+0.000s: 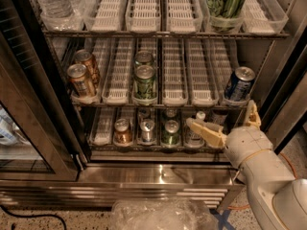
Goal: Pick pepsi can from middle shelf of fridge
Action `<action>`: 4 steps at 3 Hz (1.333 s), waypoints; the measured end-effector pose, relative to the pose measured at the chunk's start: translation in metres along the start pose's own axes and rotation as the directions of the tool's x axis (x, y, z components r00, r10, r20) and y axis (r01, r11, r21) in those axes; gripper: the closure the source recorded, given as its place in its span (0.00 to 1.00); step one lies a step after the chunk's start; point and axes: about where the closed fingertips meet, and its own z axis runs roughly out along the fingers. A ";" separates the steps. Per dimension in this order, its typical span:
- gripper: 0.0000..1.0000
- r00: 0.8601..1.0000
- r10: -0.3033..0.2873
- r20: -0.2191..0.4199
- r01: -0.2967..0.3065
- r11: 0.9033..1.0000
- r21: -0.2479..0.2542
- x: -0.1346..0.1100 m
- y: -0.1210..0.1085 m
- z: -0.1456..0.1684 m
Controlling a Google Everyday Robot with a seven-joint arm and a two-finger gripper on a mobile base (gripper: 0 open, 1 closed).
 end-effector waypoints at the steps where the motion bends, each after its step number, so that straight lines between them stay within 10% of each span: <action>1: 0.00 1.000 0.008 -0.001 -0.008 1.000 -0.003 0.001 0.000 0.000; 4: 0.00 1.000 -0.007 0.001 0.007 0.996 0.087 0.025 -0.049 0.001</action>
Offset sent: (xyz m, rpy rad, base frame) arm 0.0143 -0.0470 -0.0314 0.0246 0.0312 -0.0897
